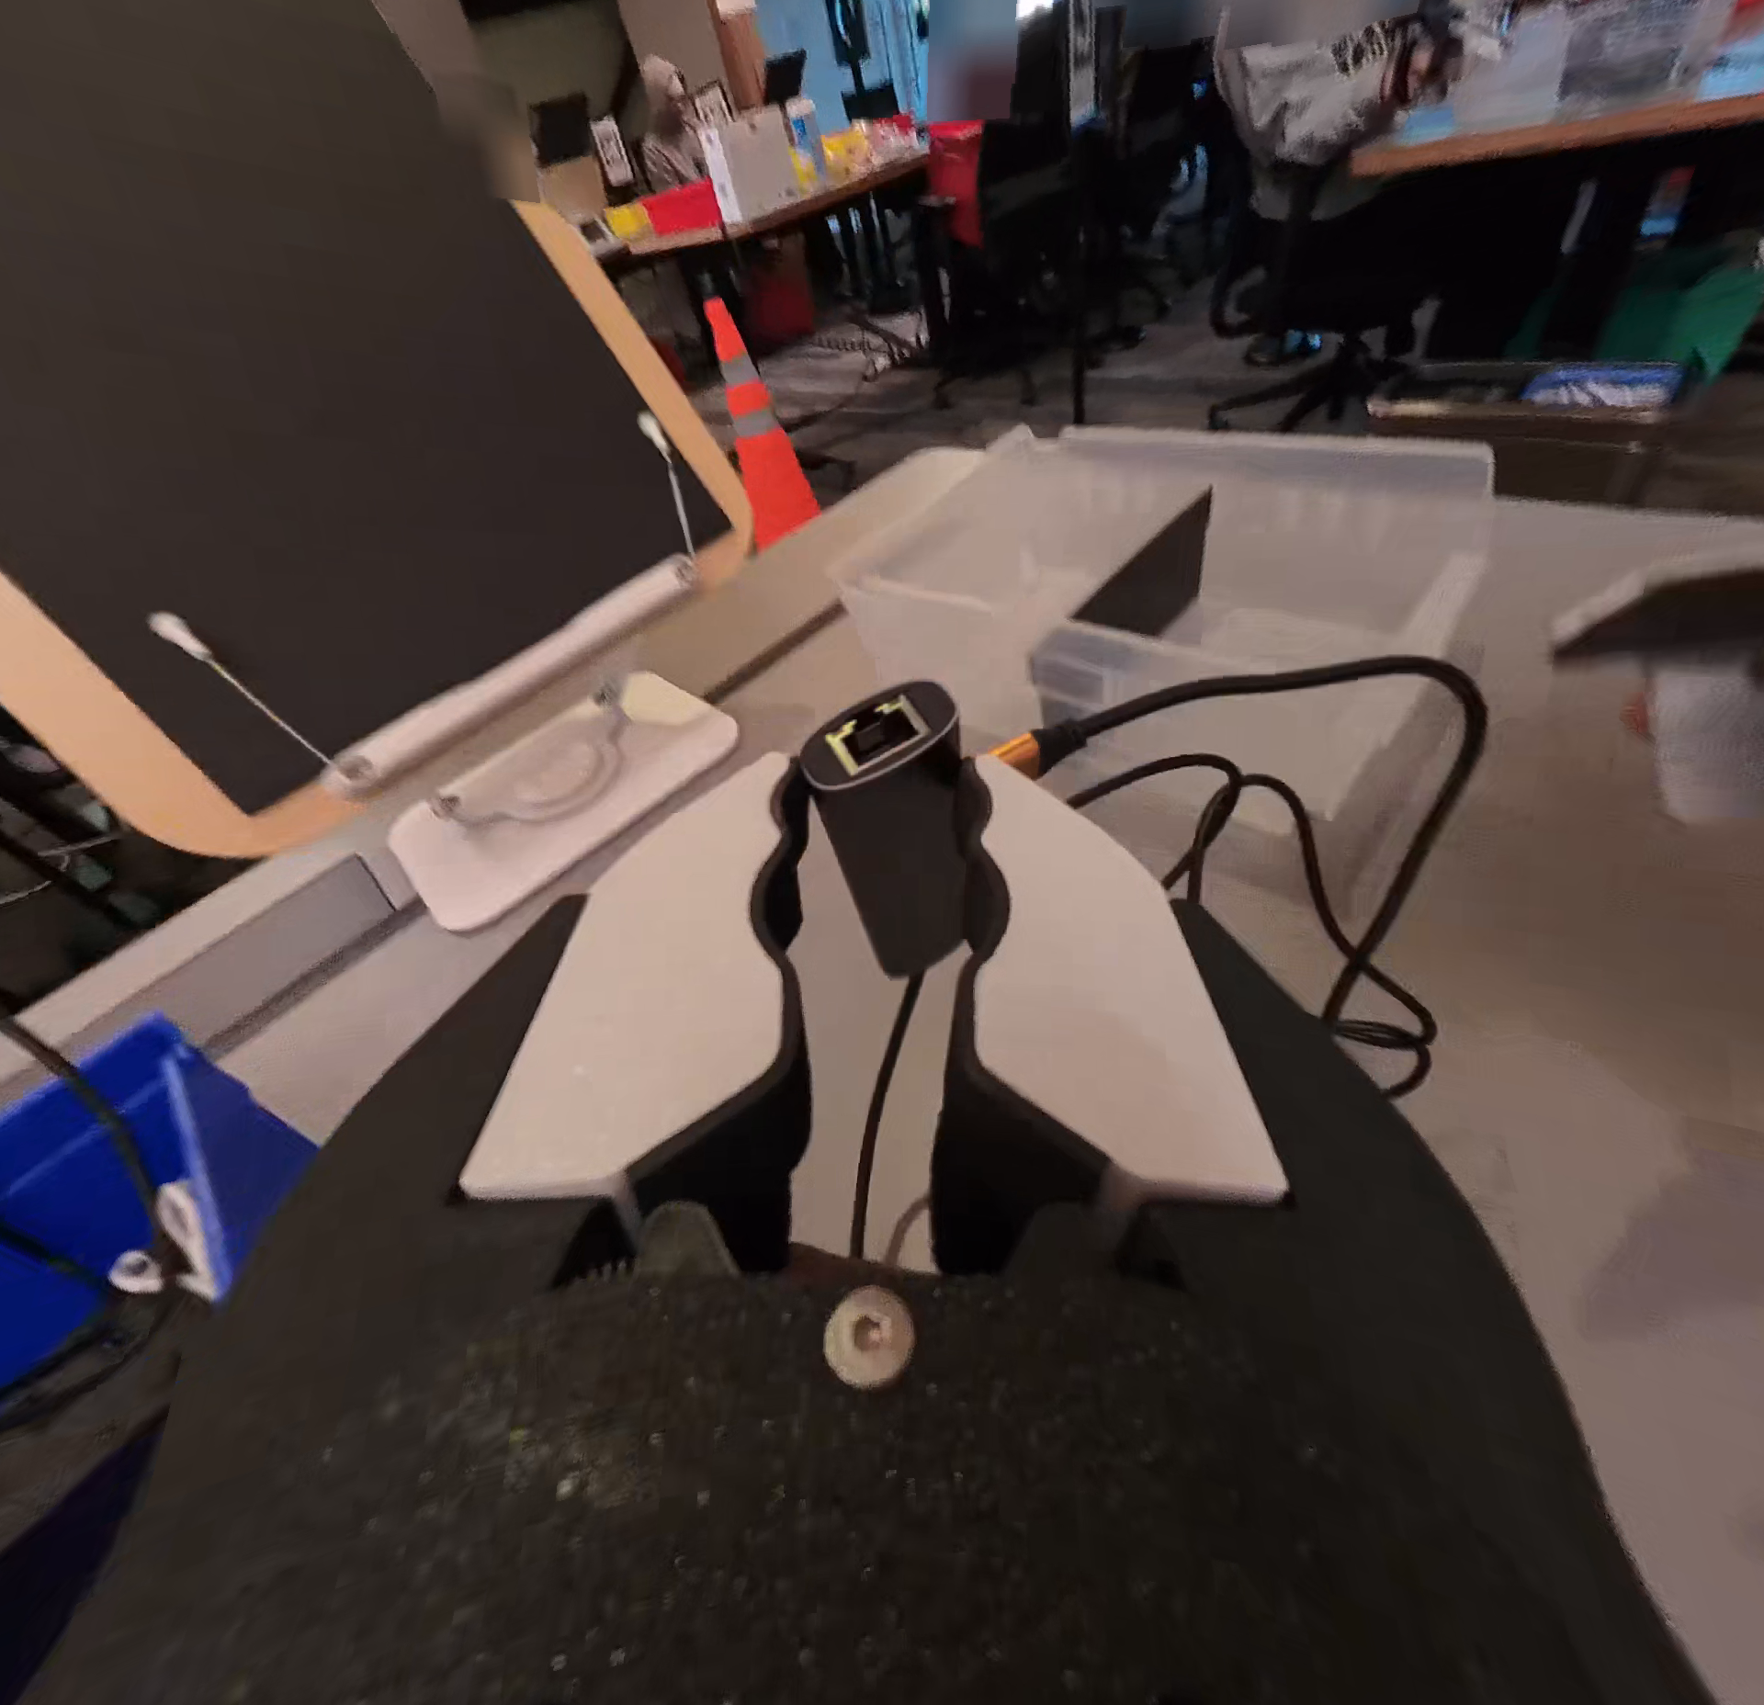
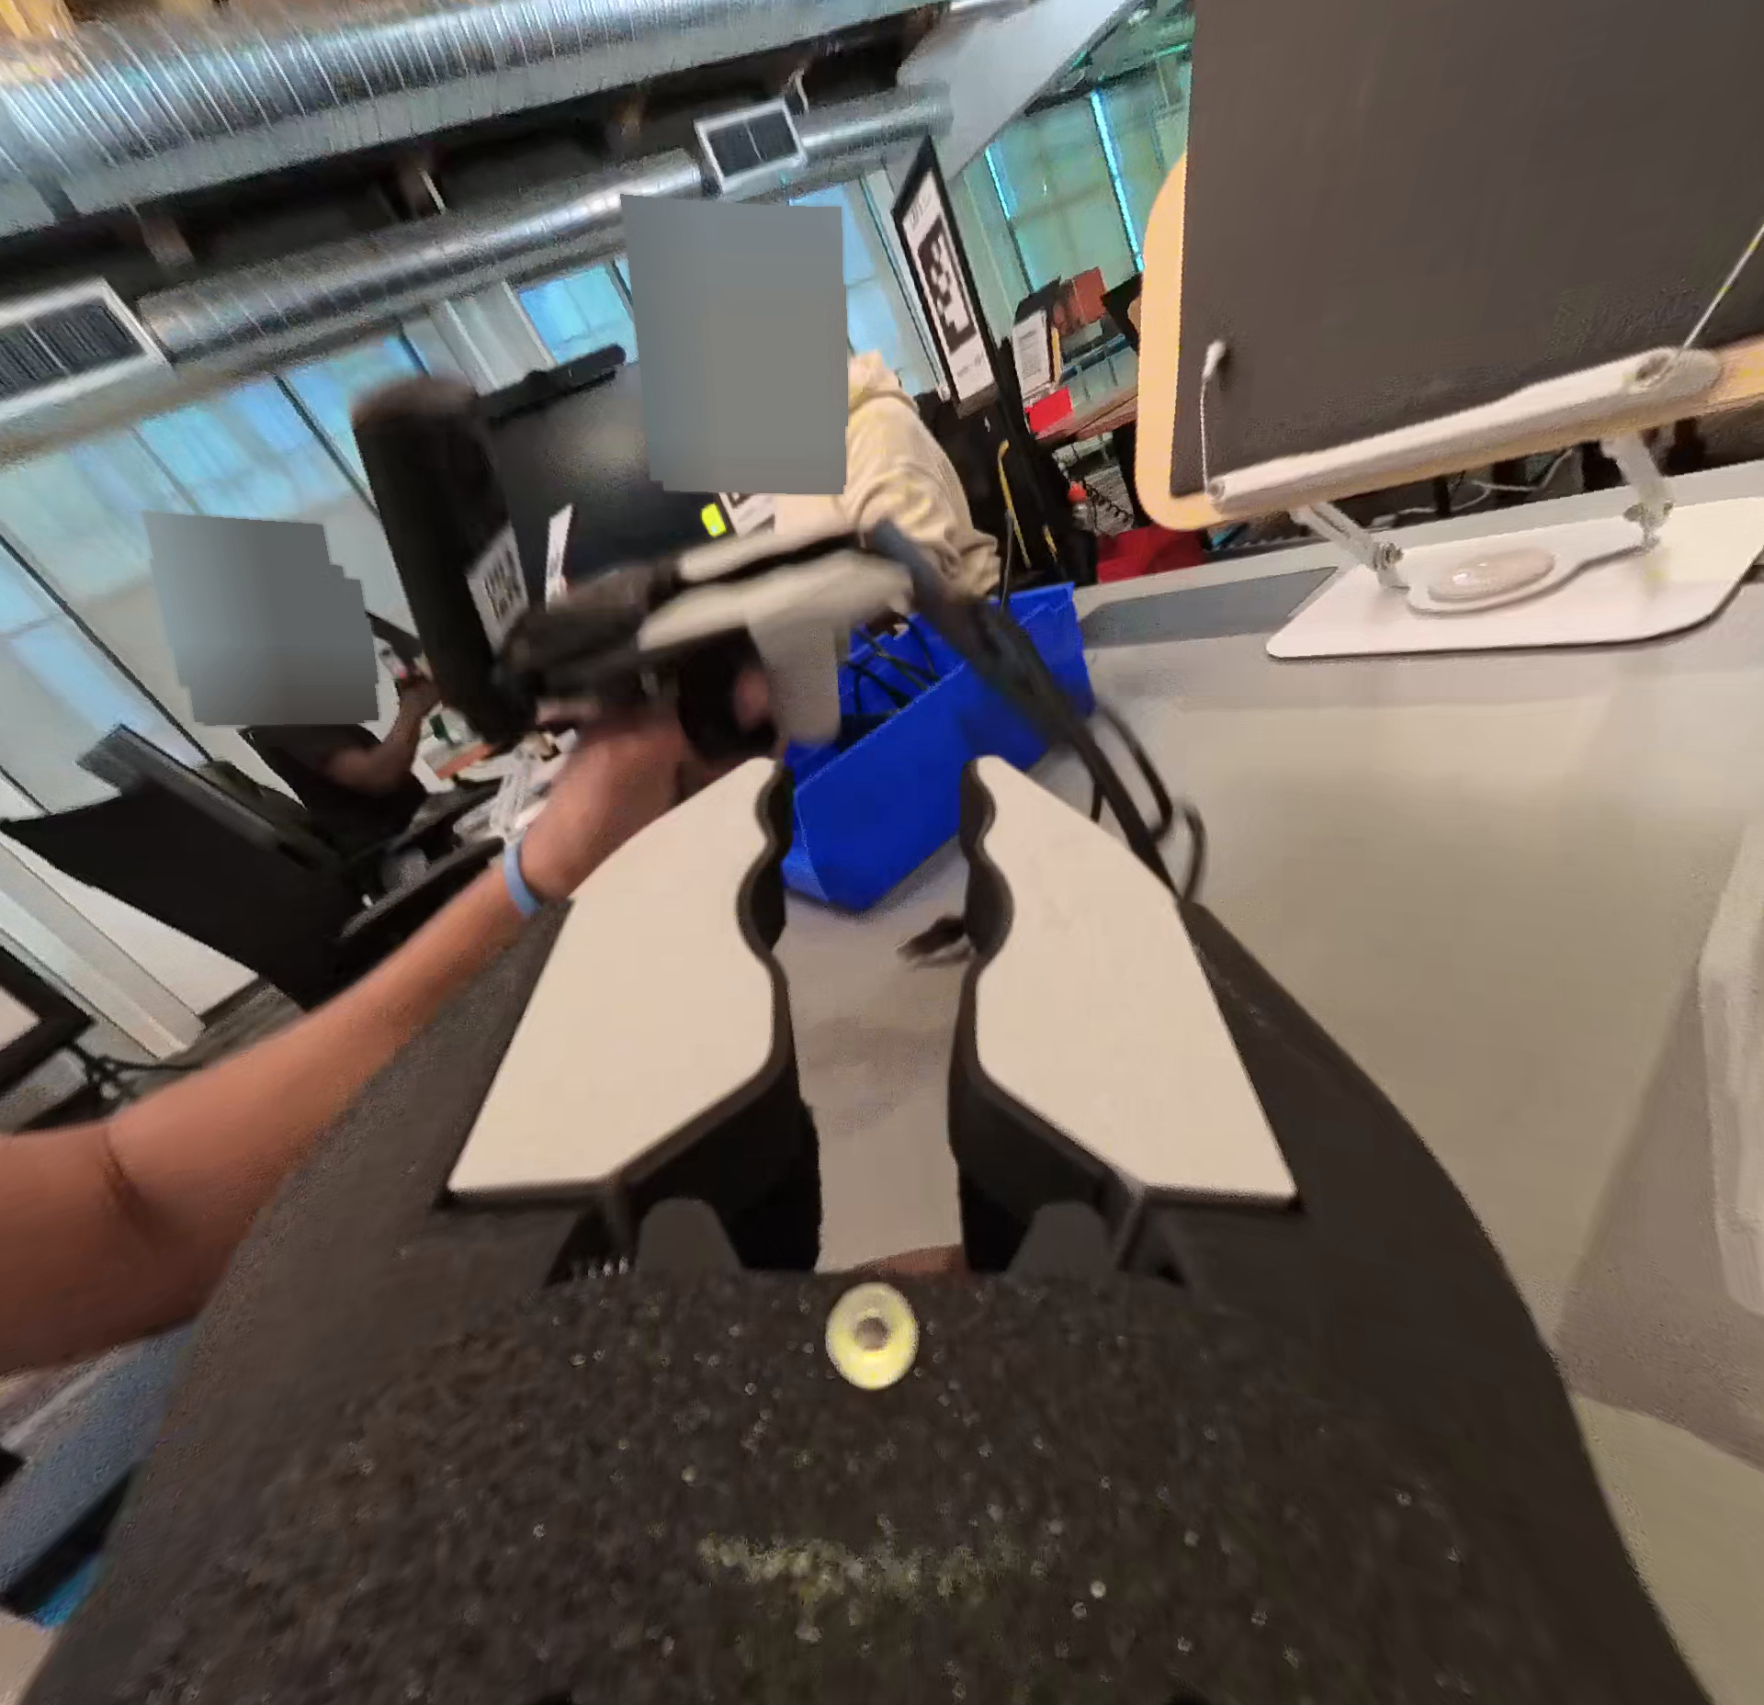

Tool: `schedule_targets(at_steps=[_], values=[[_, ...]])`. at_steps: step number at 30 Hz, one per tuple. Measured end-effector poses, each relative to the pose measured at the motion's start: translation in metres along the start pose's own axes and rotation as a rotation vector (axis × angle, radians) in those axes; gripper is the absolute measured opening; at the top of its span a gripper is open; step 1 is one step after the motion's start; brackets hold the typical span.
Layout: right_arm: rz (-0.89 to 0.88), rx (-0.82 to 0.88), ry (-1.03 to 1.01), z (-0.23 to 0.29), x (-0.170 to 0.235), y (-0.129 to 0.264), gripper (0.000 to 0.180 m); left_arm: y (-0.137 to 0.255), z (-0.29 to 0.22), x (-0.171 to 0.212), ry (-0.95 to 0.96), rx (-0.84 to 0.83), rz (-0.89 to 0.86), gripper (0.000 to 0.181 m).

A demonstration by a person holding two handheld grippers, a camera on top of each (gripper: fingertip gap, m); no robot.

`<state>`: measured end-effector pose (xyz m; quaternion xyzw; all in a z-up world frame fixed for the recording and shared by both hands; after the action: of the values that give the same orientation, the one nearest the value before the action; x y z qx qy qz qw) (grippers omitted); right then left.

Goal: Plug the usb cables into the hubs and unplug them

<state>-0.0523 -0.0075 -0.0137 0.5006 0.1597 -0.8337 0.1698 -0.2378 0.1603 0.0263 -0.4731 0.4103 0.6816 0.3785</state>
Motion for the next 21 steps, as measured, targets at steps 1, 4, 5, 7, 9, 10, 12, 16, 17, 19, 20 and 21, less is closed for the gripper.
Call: schedule_targets(at_steps=[1,4,5,7,9,10,12,16,17,19,20,21], values=[[0.016,0.011,-0.014,0.001,-0.005,-0.004,0.031,0.0,-0.007,0.007,-0.005,0.009,0.019,0.028],[0.115,0.048,-0.011,-0.003,-0.02,-0.025,0.034,0.0,-0.019,0.027,0.01,0.047,0.059,0.019],[0.149,0.08,0.026,-0.009,-0.023,-0.033,0.035,0.001,-0.02,0.033,0.022,0.053,0.071,0.018],[0.277,0.12,0.152,-0.024,-0.023,-0.052,0.037,-0.002,-0.02,0.045,0.045,0.079,0.117,0.017],[0.416,0.171,0.227,-0.045,-0.014,-0.069,0.037,-0.005,-0.018,0.055,0.051,0.088,0.143,0.017],[0.455,0.17,0.21,-0.052,-0.008,-0.073,0.036,-0.005,-0.017,0.059,0.061,0.1,0.145,0.017],[0.502,0.093,0.114,-0.055,0.008,-0.079,0.036,-0.005,-0.017,0.062,0.067,0.127,0.138,0.016],[0.386,-0.052,0.274,-0.041,0.021,-0.078,0.04,0.002,-0.017,0.061,0.038,0.239,0.083,0.016],[0.381,-0.075,0.375,-0.037,0.02,-0.076,0.039,0.005,-0.016,0.061,0.038,0.279,0.072,0.016],[0.441,-0.059,0.533,-0.036,0.017,-0.073,0.039,0.01,-0.012,0.063,0.047,0.341,0.056,0.016],[0.475,-0.075,0.558,-0.038,0.017,-0.073,0.041,0.013,-0.01,0.063,0.059,0.382,0.036,0.016],[0.514,-0.096,0.55,-0.04,0.018,-0.075,0.042,0.015,-0.009,0.062,0.075,0.41,0.019,0.015]])
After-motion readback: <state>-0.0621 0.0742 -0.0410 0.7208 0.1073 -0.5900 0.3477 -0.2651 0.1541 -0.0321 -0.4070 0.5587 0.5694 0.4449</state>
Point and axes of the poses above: each gripper's, where its closed fingertips meet, y back along the fingers, x out of its underside, z = x × y across the jaws, the point moved 10 cm from there along y, back along the fingers, and after that the axes turned 3 degrees about x, right-handed, at the moved point
